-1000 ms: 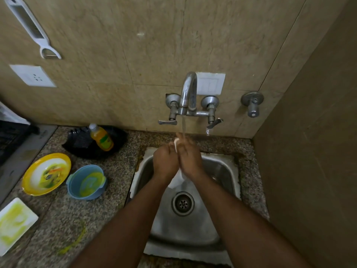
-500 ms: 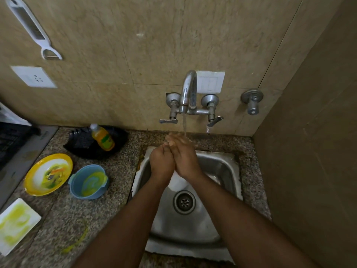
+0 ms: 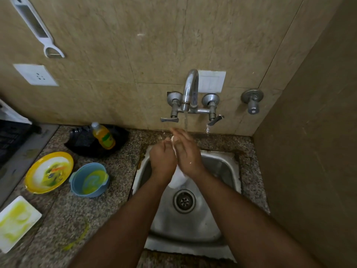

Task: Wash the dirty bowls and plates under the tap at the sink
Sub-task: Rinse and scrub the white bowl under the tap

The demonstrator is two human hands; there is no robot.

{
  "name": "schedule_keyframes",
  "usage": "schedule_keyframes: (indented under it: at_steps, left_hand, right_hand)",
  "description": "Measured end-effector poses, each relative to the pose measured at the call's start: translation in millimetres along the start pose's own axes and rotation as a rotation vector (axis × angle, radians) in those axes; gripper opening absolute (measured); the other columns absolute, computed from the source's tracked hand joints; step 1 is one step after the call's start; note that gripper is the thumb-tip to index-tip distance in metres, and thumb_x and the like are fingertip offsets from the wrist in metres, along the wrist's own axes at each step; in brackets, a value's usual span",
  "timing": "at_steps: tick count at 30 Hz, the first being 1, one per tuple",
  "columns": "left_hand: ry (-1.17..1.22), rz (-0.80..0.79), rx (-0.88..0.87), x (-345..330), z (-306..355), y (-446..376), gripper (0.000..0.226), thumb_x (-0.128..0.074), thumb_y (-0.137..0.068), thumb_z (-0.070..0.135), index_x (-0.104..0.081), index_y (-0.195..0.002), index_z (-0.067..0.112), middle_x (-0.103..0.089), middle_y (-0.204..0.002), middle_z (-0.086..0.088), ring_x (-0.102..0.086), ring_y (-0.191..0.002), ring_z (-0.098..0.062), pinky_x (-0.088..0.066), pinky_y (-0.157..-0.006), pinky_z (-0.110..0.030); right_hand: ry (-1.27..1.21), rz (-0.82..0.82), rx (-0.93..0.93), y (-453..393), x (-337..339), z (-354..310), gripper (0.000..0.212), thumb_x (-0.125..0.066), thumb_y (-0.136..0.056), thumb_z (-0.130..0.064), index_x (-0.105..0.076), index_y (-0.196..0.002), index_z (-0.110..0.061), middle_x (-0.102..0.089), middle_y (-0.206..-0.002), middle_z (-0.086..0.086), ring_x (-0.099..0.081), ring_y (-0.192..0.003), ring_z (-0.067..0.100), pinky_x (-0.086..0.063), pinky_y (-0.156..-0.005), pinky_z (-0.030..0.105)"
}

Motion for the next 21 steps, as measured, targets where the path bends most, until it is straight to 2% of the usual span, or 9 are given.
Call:
schedule_keyframes:
  at_steps: [3,5,7,9,13,14,17,19,21]
  left_hand:
    - [0.01,0.024,-0.004,6,3,13,0.041,-0.042,-0.105,0.034,-0.058,-0.07,0.021,-0.058,-0.067,0.004,-0.057,-0.065,-0.013,-0.05,-0.065,-0.037]
    - [0.073,0.033,0.025,11,-3,23,0.038,-0.046,-0.108,0.026,-0.059,-0.073,0.02,-0.059,-0.071,0.007,-0.057,-0.068,-0.003,-0.047,-0.068,-0.03]
    - [0.217,0.016,0.133,15,-23,30,0.033,-0.048,-0.108,0.029,-0.067,-0.085,0.015,-0.069,-0.084,0.003,-0.065,-0.082,-0.008,-0.052,-0.077,-0.031]
    - [0.313,0.018,0.241,20,-38,33,0.031,-0.049,-0.105,0.033,-0.072,-0.092,0.016,-0.073,-0.093,-0.002,-0.068,-0.091,-0.02,-0.054,-0.084,-0.038]
    - [0.25,-0.053,0.337,25,-35,22,0.023,-0.057,-0.103,0.027,-0.076,-0.092,0.018,-0.072,-0.09,0.001,-0.064,-0.082,-0.013,-0.047,-0.073,-0.032]
    - [0.218,-0.098,0.323,24,-30,17,0.023,-0.062,-0.1,0.031,-0.078,-0.091,0.017,-0.074,-0.087,0.001,-0.065,-0.08,-0.013,-0.049,-0.071,-0.033]
    - [-0.05,-0.221,0.072,16,-5,-1,0.044,-0.066,-0.095,0.041,-0.066,-0.066,0.008,-0.067,-0.066,-0.008,-0.06,-0.064,-0.021,-0.05,-0.068,-0.039]
    - [-0.084,-0.275,0.029,4,1,-6,0.049,-0.063,-0.097,0.042,-0.064,-0.064,0.006,-0.064,-0.063,-0.01,-0.056,-0.061,-0.017,-0.048,-0.067,-0.039]
    - [-0.018,-0.261,0.081,-2,2,-11,0.051,-0.059,-0.095,0.047,-0.067,-0.069,0.003,-0.068,-0.07,-0.017,-0.059,-0.064,-0.019,-0.052,-0.068,-0.042]
  right_hand:
    - [-0.122,-0.062,-0.384,-10,0,28,0.043,-0.036,-0.108,-0.035,-0.065,-0.135,-0.021,-0.062,-0.141,0.005,-0.055,-0.133,0.022,-0.039,-0.108,0.033]
    - [-0.103,-0.155,-0.577,-11,2,49,0.038,-0.043,-0.108,-0.033,-0.07,-0.125,-0.011,-0.068,-0.129,0.015,-0.063,-0.118,0.03,-0.046,-0.1,0.038]
    - [-0.304,-0.068,-0.7,-5,12,62,0.041,-0.06,-0.095,-0.048,-0.076,-0.103,-0.011,-0.076,-0.107,0.016,-0.07,-0.101,0.033,-0.052,-0.099,0.05]
    - [-0.371,0.013,-0.68,-1,20,63,0.042,-0.07,-0.084,-0.055,-0.078,-0.09,-0.014,-0.078,-0.092,0.008,-0.072,-0.093,0.031,-0.055,-0.096,0.052]
    - [-0.17,0.037,-0.491,-7,32,45,0.052,-0.067,-0.086,-0.059,-0.075,-0.082,-0.008,-0.076,-0.08,0.008,-0.072,-0.082,0.029,-0.056,-0.082,0.041]
    - [-0.094,0.011,-0.43,-11,32,38,0.055,-0.064,-0.087,-0.06,-0.073,-0.075,-0.007,-0.074,-0.074,0.009,-0.071,-0.076,0.029,-0.054,-0.076,0.039]
    - [0.075,-0.122,-0.295,-23,26,17,0.053,-0.061,-0.097,-0.048,-0.061,-0.057,-0.014,-0.062,-0.058,0.0,-0.059,-0.058,0.018,-0.041,-0.058,0.029]
    - [0.107,-0.153,-0.251,-32,26,8,0.047,-0.059,-0.099,-0.042,-0.066,-0.064,-0.012,-0.064,-0.064,0.003,-0.061,-0.062,0.02,-0.046,-0.059,0.031]
    - [0.095,-0.069,-0.223,-37,33,5,0.042,-0.056,-0.101,-0.037,-0.072,-0.078,-0.007,-0.07,-0.076,0.011,-0.067,-0.072,0.028,-0.055,-0.071,0.04]
Point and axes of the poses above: each hand's wrist, its own y-axis away from the middle knuckle, its own x-axis out of the back of the hand, z = x × y, the point moved 10 cm from there along -y, towards the middle knuckle
